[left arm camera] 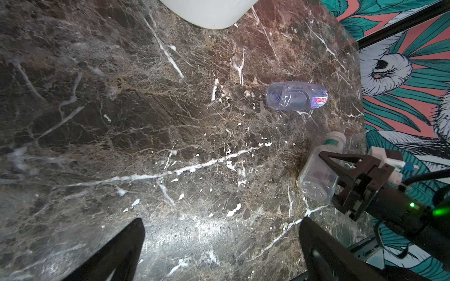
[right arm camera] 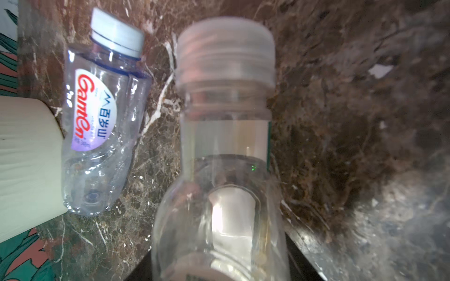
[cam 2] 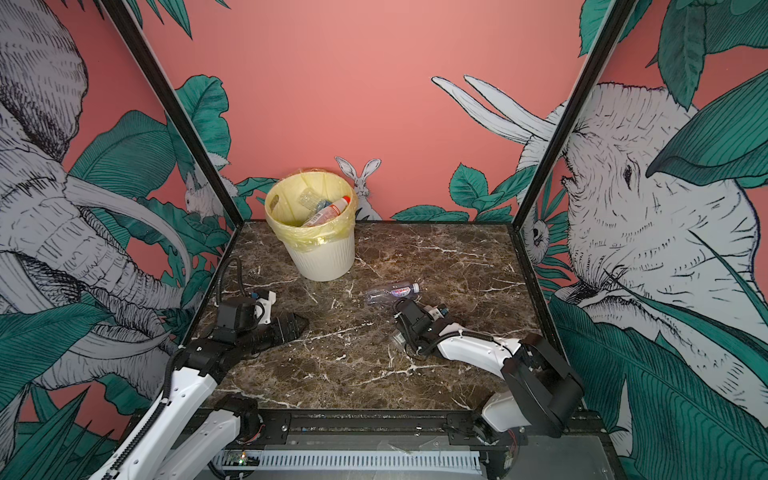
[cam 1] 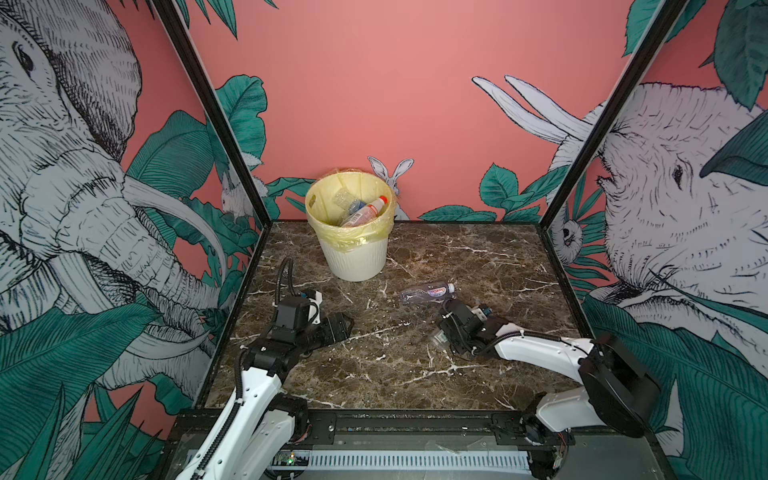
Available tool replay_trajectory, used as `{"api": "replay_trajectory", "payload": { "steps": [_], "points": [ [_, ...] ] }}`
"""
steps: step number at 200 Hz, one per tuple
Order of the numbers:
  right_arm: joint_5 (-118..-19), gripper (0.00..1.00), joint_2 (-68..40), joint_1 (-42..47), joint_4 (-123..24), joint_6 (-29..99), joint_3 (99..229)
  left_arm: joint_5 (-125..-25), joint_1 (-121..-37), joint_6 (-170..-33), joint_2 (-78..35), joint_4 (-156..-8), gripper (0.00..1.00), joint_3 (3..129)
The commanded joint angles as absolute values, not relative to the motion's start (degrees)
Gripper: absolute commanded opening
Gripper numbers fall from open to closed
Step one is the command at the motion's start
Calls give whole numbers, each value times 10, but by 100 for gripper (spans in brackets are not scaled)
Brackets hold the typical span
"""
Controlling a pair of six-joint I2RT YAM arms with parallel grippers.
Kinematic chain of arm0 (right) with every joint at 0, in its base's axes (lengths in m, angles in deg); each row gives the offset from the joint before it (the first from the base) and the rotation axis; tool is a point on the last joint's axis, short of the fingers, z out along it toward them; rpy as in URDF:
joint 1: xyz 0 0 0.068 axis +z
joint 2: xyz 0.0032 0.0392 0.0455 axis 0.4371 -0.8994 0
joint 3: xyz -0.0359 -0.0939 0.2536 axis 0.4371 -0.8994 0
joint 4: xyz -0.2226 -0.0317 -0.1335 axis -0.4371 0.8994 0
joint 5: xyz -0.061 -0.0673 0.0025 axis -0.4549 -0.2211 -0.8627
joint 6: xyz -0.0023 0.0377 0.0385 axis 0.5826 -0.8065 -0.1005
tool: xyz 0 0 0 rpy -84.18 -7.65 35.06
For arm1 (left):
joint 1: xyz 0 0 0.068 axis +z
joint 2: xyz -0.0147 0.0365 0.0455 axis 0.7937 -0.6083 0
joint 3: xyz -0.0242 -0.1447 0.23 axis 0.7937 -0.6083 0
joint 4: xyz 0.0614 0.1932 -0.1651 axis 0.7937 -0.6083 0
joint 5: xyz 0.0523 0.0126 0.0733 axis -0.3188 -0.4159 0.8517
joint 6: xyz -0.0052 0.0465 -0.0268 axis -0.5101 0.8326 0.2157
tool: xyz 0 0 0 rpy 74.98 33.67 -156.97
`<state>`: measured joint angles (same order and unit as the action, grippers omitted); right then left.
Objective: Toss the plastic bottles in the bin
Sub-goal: 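Close the right gripper on the green-labeled clear bottle and lift it, then carry the green-labeled bottle with the right gripper over the bin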
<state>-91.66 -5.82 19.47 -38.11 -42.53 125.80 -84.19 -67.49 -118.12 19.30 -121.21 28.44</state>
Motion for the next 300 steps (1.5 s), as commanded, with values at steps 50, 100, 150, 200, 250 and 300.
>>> {"api": "replay_trajectory", "payload": {
  "steps": [50, 100, 150, 200, 250, 300],
  "points": [
    [-885, 48, -26, 194, -608, -331, 1188, -851, -676, -1186, 199, -1193, 100, 269],
    [-801, 48, -69, 194, -730, -242, 1216, -848, -676, -1181, 201, -1200, 100, 271],
    [-731, 47, -106, 193, -814, -198, 1255, -840, -676, -1185, 216, -1209, 99, 264],
    [-711, 48, -104, 195, -825, -162, 1292, -843, -676, -1186, 217, -1207, 99, 265],
    [-700, 49, -102, 195, -787, -117, 1355, -840, -676, -1195, 216, -1202, 99, 265],
    [-695, 50, -98, 195, -768, -76, 1418, -842, -676, -1199, 223, -1203, 99, 264]
  ]
}}
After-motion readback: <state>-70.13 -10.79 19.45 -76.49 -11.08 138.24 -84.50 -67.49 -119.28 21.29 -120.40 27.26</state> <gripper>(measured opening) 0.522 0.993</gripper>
